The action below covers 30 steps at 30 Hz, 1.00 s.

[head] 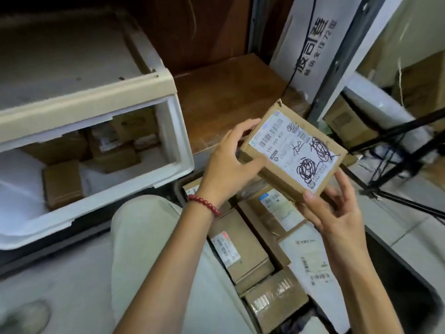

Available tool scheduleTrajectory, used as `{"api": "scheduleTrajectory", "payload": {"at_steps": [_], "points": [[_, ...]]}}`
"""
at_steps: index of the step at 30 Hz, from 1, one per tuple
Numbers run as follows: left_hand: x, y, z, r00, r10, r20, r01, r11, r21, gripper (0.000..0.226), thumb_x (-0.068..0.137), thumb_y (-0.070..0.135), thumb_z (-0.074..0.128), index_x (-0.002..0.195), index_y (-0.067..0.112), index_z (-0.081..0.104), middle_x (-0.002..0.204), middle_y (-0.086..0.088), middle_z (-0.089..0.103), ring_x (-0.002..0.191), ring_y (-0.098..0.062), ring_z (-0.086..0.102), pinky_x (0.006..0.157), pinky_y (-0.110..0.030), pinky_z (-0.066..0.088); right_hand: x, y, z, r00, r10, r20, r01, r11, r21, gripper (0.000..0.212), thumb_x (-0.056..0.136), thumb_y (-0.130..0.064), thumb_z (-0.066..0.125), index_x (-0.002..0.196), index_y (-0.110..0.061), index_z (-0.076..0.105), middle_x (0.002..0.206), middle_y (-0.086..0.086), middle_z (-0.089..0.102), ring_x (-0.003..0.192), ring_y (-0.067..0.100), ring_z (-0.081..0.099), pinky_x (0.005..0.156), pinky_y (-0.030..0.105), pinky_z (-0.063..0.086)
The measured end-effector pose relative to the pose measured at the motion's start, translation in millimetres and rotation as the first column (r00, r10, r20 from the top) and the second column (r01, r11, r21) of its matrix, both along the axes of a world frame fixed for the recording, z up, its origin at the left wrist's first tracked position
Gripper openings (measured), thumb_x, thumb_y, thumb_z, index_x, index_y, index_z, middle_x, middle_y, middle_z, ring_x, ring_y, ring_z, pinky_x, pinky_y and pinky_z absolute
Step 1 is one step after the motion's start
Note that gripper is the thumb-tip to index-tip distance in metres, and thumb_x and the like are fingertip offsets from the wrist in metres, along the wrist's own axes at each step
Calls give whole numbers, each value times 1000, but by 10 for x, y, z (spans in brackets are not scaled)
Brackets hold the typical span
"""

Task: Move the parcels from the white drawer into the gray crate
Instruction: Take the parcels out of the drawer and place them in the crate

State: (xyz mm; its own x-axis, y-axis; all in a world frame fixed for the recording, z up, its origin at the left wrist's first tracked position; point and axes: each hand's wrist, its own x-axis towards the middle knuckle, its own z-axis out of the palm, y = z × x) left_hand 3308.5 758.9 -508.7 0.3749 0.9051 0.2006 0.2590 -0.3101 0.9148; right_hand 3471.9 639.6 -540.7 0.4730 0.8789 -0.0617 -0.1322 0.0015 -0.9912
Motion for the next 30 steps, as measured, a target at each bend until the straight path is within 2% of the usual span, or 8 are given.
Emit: {"api": "scheduleTrajectory", "payload": {"at_steps": [2,6,9,13,16,19,23,30], "points": [[82,80,-68,998,-22,-51,21,1000,-14,47,86,18,66,128,30,52,133,13,52,123,-3,47,97,-29,48,-12,-9,-122,1000,-19,1,19,999,-39,87,70,-24,73,147,-35,34,127,-6,60,112,14,64,101,48,48],[259,184,-323,982,-48,-181,49,999,0,29,82,23,66,108,36,61,125,14,50,115,-10,51,93,-30,47,1,-17,-387,999,-51,12,52,994,-101,86,72,-22,73,147,-37,33,132,-7,56,117,15,60,103,47,46],[388,225,-559,971,-121,-208,106,991,-84,31,84,17,67,108,32,55,116,13,47,105,-7,50,85,-28,52,36,-24,-601,997,-79,9,80,984,-159,87,72,-25,73,147,-38,30,137,-6,52,121,17,57,104,48,45],[518,291,-918,944,-233,-235,195,965,-174,39,84,11,68,118,26,53,127,4,51,111,-9,52,89,-25,52,95,-74,-884,988,-154,-8,149,964,-222,77,82,-16,70,146,-32,30,140,-2,48,121,16,56,105,47,44],[509,323,-1185,905,-297,-304,223,941,-256,43,85,5,66,121,24,52,133,1,49,116,-11,50,83,-16,49,61,-115,-1066,985,-173,9,168,941,-294,71,87,-15,67,144,-30,29,141,-2,46,123,16,53,103,40,46],[446,350,-1440,851,-304,-428,190,938,-290,42,85,4,63,119,28,54,133,3,51,119,-16,52,94,-27,48,-44,-96,-1223,986,-168,-15,148,905,-398,63,90,-13,63,142,-26,29,139,2,46,109,9,57,87,25,52],[419,385,-1585,772,-268,-576,123,952,-279,40,89,12,56,122,35,52,135,10,48,119,-17,51,101,-43,43,-169,-36,-1335,992,-126,-4,109,875,-472,62,92,-18,62,144,-26,29,141,2,45,119,14,54,105,39,44],[498,255,-1598,669,-105,-736,109,993,-42,39,92,32,50,130,33,46,140,11,43,123,-20,41,95,-38,33,-167,29,-1274,997,-76,21,76,853,-516,64,94,-21,60,147,-25,25,139,-2,44,117,13,54,106,42,44]]}}
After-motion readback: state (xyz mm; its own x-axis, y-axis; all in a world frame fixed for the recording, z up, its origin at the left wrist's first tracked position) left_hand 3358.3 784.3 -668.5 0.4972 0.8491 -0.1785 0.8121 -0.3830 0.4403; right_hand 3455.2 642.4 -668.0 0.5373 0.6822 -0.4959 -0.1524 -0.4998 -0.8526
